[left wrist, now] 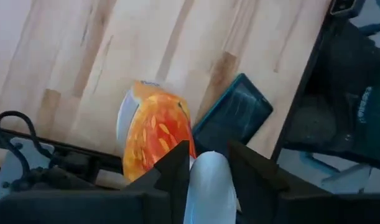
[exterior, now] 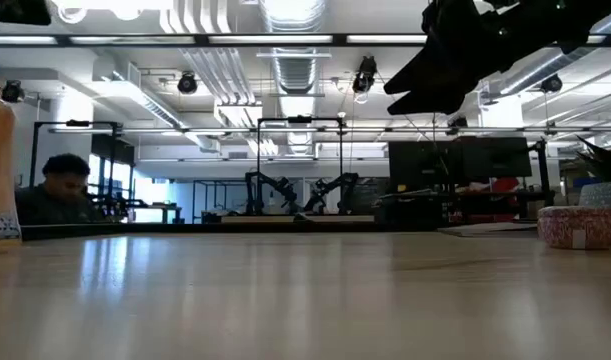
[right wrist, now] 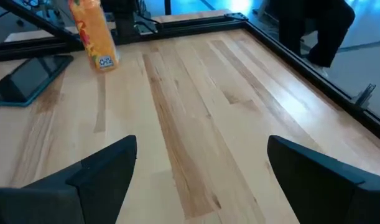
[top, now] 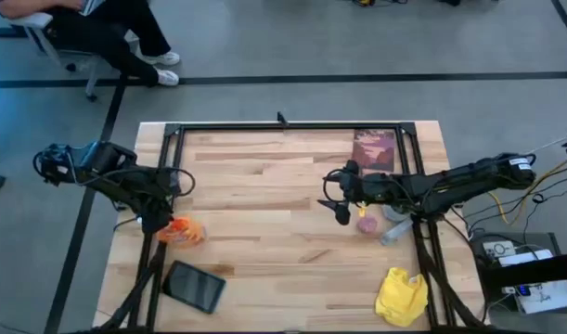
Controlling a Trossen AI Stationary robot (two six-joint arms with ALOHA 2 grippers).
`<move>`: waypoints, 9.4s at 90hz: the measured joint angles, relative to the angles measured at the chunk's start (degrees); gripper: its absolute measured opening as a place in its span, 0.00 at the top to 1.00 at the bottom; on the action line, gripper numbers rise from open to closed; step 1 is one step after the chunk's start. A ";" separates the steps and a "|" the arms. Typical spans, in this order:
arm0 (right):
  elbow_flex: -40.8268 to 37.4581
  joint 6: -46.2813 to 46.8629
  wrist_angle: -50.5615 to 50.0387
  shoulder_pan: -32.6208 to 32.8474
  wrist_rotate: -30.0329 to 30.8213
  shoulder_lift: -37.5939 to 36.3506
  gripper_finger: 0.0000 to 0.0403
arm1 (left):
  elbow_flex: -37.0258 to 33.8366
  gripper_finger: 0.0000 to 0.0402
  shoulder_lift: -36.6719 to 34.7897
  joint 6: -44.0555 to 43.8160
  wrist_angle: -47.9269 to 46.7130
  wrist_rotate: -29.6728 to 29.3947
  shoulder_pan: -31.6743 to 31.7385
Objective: Apply microfiber cloth
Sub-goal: Move the spray cleaning bottle to the center
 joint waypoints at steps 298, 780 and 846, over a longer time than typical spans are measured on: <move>-0.02 -0.12 0.18 0.00 1.49 -0.02 0.15 | -5.68 0.44 0.00 5.24 -0.19 -4.47 -2.77; -0.02 -0.12 0.20 0.00 1.47 -0.02 0.15 | 6.63 0.50 57.77 40.87 2.60 -15.23 10.59; -0.02 -0.12 0.24 0.00 1.47 -0.02 0.15 | 29.70 0.41 69.02 59.77 7.13 -28.59 10.65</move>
